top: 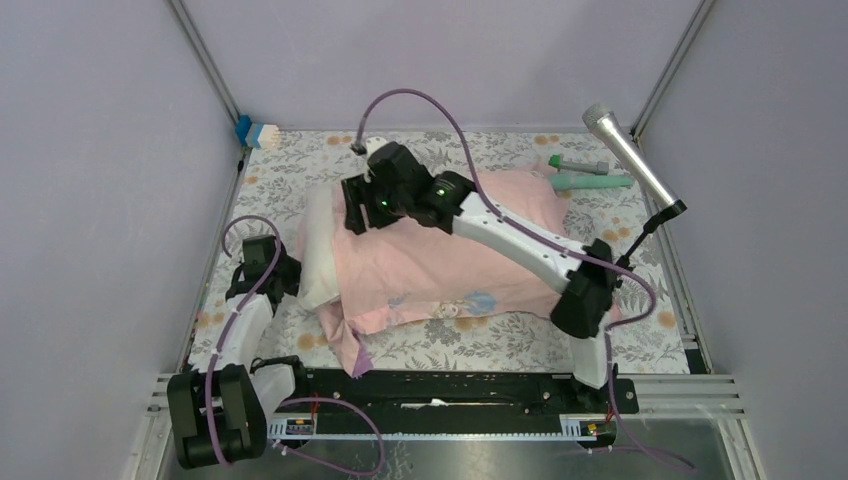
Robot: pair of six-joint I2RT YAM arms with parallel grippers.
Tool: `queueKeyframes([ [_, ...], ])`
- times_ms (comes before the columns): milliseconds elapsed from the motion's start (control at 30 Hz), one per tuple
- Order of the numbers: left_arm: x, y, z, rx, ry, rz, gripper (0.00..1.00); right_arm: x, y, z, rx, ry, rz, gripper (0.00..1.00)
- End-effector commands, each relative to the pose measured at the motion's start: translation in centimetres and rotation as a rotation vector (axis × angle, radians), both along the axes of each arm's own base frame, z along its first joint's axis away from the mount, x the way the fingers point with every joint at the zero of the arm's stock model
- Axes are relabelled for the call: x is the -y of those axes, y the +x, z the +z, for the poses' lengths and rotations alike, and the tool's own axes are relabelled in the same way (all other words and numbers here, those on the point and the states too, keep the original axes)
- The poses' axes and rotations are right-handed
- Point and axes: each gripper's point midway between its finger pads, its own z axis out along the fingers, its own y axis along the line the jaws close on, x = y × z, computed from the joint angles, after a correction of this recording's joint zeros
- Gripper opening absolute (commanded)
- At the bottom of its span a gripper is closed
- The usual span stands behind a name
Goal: Put the pillow into the pillowcase
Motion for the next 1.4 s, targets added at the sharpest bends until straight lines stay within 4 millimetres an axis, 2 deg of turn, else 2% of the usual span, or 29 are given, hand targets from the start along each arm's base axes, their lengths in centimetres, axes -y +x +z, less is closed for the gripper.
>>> queueKeyframes([
  [0, -2.5, 2.5, 2.5, 0.115, 0.005, 0.064, 0.06, 7.0, -1.5, 7.0, 0.169, 0.091, -0.160, 0.76],
  [100, -5.0, 2.5, 2.4, 0.098, 0.020, 0.124, 0.07, 11.4, -1.4, 5.0, 0.198, 0.024, -0.299, 0.86],
  [133, -5.6, 2.5, 2.3, 0.092, 0.022, 0.138, 0.13, 13.0, -1.0, 4.3, 0.216, -0.012, -0.352, 0.92],
  [167, -6.1, 2.5, 2.2, 0.090, 0.020, 0.145, 0.26, 14.6, -0.7, 3.8, 0.233, -0.041, -0.404, 0.97],
  [267, -7.2, 2.5, 2.4, 0.098, 0.013, 0.148, 0.47, 18.9, 0.6, 2.0, 0.212, -0.072, -0.517, 0.98],
  [333, -8.3, 2.6, 3.6, 0.124, 0.034, 0.164, 0.68, 22.3, 1.8, 0.5, 0.194, -0.090, -0.612, 0.99],
  [400, -9.0, 2.8, 5.0, 0.144, 0.068, 0.177, 0.85, 25.4, 2.6, -1.0, 0.184, -0.124, -0.698, 0.99],
  [500, -8.9, 3.5, 8.0, 0.230, 0.076, 0.168, 0.92, 29.3, 3.5, -2.8, 0.209, -0.204, -0.824, 0.99],
  [567, -8.5, 3.7, 10.1, 0.273, 0.093, 0.142, 0.95, 30.6, 4.0, -4.0, 0.190, -0.206, -0.863, 0.99],
  [633, -8.2, 3.6, 11.4, 0.289, 0.128, 0.127, 0.96, 31.0, 4.5, -5.3, 0.164, -0.197, -0.876, 0.99],
  [700, -7.8, 3.4, 12.5, 0.322, 0.154, 0.116, 0.99, 30.0, 4.9, -6.3, 0.139, -0.182, -0.856, 0.99],
  [800, -6.1, 4.0, 13.6, 0.377, 0.135, 0.046, 0.99, 27.4, 5.6, -9.0, 0.066, -0.173, -0.784, 0.90],
  [867, -4.1, 4.4, 13.0, 0.377, 0.088, -0.015, 0.98, 25.0, 6.3, -10.2, 0.019, -0.140, -0.717, 0.75],
  [933, -2.3, 4.1, 12.0, 0.361, 0.079, -0.052, 0.94, 21.8, 7.1, -10.5, -0.014, -0.102, -0.640, 0.60],
  [1000, -1.5, 3.4, 10.6, 0.337, 0.071, -0.053, 0.86, 17.9, 7.9, -9.9, -0.017, -0.089, -0.563, 0.43],
  [1100, -1.1, 2.7, 8.8, 0.290, 0.039, -0.042, 0.74, 11.3, 8.7, -9.0, -0.005, -0.099, -0.439, 0.33],
  [1200, -1.2, 2.0, 7.2, 0.235, 0.033, -0.030, 0.58, 6.1, 10.2, -7.2, 0.032, -0.092, -0.355, 0.28],
  [1233, -1.0, 1.8, 6.7, 0.224, 0.021, -0.029, 0.53, 4.9, 10.9, -6.2, 0.044, -0.078, -0.333, 0.28],
  [1300, -0.2, 1.7, 5.9, 0.230, -0.027, -0.039, 0.42, 3.5, 12.6, -5.4, 0.078, -0.097, -0.319, 0.29],
  [1367, 1.6, 1.6, 4.8, 0.233, -0.102, -0.068, 0.38, 2.8, 14.2, -4.3, 0.122, -0.112, -0.304, 0.34],
])
